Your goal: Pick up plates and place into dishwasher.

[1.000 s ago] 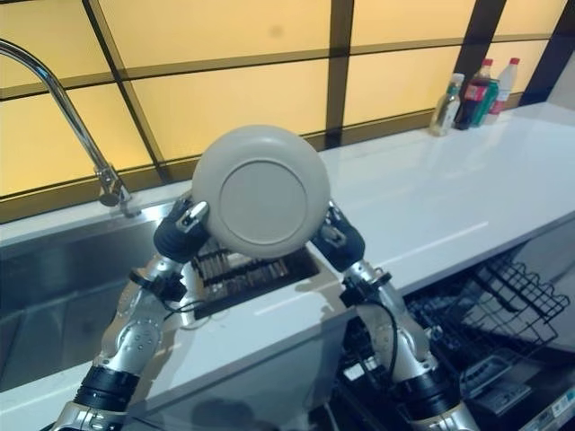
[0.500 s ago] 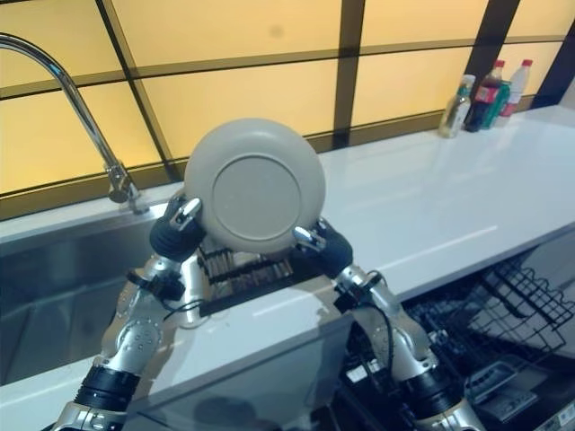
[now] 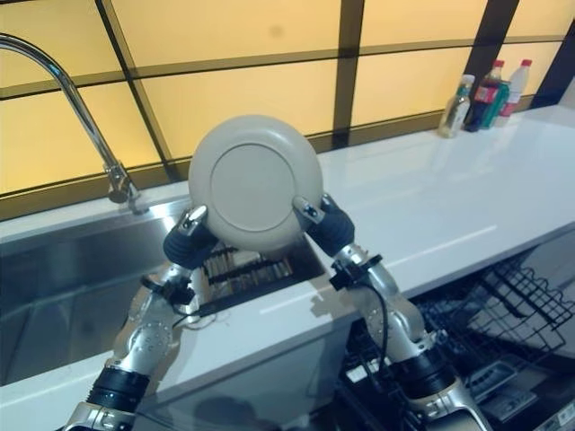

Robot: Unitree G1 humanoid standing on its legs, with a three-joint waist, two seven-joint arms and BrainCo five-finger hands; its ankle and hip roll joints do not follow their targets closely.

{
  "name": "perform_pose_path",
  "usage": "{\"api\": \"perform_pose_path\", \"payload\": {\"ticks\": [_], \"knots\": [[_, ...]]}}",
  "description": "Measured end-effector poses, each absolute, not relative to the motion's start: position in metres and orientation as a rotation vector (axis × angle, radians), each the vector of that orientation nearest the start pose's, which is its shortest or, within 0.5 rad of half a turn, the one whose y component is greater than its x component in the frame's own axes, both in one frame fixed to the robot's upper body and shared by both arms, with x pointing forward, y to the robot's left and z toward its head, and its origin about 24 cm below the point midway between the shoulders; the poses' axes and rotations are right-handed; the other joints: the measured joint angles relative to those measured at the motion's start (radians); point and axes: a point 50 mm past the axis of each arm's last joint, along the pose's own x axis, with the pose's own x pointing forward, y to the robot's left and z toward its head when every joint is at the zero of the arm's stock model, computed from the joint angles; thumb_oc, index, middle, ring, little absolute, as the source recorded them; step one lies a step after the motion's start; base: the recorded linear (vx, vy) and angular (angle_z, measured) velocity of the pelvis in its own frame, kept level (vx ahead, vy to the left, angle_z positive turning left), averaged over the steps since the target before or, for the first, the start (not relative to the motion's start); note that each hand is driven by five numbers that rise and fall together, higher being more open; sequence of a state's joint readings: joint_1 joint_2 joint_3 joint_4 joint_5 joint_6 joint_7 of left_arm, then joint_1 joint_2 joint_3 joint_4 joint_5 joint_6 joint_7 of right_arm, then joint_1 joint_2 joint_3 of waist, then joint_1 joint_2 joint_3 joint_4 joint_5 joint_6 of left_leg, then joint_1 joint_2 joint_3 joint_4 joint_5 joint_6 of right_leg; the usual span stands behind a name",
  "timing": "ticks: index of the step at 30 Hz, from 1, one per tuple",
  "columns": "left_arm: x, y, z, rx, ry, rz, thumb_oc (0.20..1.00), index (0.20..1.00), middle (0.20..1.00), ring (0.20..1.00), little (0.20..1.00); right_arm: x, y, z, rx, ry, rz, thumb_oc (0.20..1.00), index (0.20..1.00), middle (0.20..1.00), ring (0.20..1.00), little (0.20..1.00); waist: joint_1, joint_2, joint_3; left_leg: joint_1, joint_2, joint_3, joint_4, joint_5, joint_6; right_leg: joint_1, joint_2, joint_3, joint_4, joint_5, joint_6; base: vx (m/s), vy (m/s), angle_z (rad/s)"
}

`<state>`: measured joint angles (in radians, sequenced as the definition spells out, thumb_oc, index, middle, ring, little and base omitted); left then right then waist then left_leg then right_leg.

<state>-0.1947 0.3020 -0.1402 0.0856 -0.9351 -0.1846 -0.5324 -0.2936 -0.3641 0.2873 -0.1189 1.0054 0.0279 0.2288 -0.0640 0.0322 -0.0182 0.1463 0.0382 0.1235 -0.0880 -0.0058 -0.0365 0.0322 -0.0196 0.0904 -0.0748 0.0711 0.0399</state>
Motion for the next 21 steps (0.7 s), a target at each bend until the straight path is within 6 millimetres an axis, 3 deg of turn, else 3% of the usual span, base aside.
{"api": "perform_pose_path", "payload": {"ticks": [6,7,8,17,21], "knots": [[0.277,0.154,0.100,-0.564,-0.352,-0.638,0.200,0.200,0.200,0.200,0.200,0.280,-0.111,0.135,0.593,-0.196,0.705,0.200,0.200,0.200,0.200,0.200,-0.003,0.000,0.000,0.000,0.000,0.003,0.000,0.000,0.000,-0.001,0.000,0.002,0.000,0.000,0.000,0.00,0.000,0.00],[0.277,0.153,0.100,-0.565,-0.349,-0.639,0.555,0.555,0.555,0.555,0.555,0.280,-0.111,0.135,0.594,-0.198,0.704,0.200,0.200,0.200,0.200,0.200,-0.003,0.000,0.000,0.000,0.000,0.005,0.000,0.000,0.000,-0.001,0.000,0.002,0.000,0.000,0.000,0.00,0.000,0.00],[0.278,0.153,0.098,-0.566,-0.338,-0.634,1.000,1.000,1.000,1.000,1.000,0.280,-0.111,0.136,0.596,-0.203,0.703,0.200,0.200,0.200,0.200,0.200,-0.003,0.000,0.000,0.001,0.000,0.007,0.000,0.000,0.000,-0.001,0.000,0.003,0.000,0.000,0.000,0.00,0.000,0.00],[0.279,0.147,0.091,-0.605,-0.290,-0.582,1.000,1.000,1.000,1.000,1.000,0.273,-0.110,0.139,0.637,-0.242,0.715,0.200,0.200,0.200,0.200,0.200,-0.007,-0.001,0.000,0.001,0.000,0.011,0.000,0.000,0.000,-0.001,0.001,0.007,0.001,0.001,0.001,0.00,-0.002,0.00],[0.272,0.153,0.101,-0.651,-0.363,-0.543,1.000,1.000,1.000,1.000,1.000,0.270,-0.126,0.136,0.681,-0.285,0.620,0.200,0.200,0.200,0.200,0.200,-0.007,-0.007,0.004,0.000,0.000,0.011,0.000,0.000,0.000,-0.002,0.001,0.007,0.001,0.001,0.002,-0.03,-0.012,0.00]]}}
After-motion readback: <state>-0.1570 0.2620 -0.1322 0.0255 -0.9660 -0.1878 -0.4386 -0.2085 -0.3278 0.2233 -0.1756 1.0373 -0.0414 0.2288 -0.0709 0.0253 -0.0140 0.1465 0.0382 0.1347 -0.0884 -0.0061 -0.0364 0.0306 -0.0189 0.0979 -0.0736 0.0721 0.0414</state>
